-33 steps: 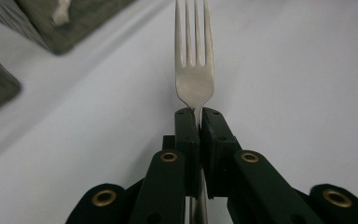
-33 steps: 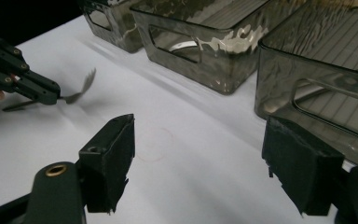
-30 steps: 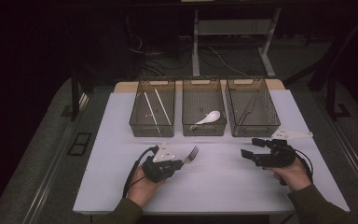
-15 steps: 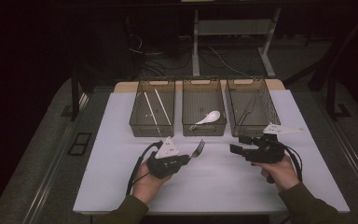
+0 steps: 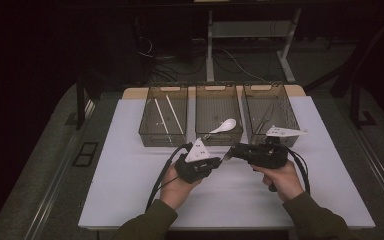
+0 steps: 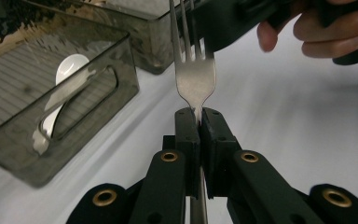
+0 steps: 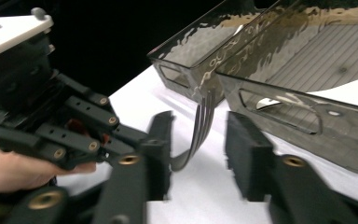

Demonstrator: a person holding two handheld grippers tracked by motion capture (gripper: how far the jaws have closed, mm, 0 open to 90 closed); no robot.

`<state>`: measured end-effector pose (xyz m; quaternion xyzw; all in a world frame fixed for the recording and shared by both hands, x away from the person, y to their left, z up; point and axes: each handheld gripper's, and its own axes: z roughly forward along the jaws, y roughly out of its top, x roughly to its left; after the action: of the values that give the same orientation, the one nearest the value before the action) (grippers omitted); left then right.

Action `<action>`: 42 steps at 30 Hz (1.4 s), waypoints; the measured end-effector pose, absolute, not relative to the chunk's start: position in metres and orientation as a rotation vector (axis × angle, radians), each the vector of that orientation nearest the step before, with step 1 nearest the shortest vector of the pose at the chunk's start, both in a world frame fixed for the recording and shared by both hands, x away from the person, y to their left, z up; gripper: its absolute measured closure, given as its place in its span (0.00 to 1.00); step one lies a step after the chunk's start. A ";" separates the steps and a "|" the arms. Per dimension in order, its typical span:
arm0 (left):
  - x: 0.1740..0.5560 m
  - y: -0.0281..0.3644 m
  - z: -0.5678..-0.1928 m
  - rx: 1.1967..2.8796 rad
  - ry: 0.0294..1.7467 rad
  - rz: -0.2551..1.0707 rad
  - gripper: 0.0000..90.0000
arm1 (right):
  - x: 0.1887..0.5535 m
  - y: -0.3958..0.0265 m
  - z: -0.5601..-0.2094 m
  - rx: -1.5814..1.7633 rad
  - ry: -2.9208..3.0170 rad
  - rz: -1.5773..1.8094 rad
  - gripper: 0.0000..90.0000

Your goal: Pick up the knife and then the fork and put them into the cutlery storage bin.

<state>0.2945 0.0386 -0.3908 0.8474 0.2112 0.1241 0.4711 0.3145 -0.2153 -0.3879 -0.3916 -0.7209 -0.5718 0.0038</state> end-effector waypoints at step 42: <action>0.280 0.168 -0.405 1.990 0.714 0.272 0.32 | 0.390 -0.360 -0.315 -1.852 -2.241 -1.926 0.98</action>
<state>0.2804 0.1676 -0.4052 0.8170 0.2930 0.1118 0.4839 0.3903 -0.3595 -0.3155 -0.5231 -0.6331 -0.5440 -0.1719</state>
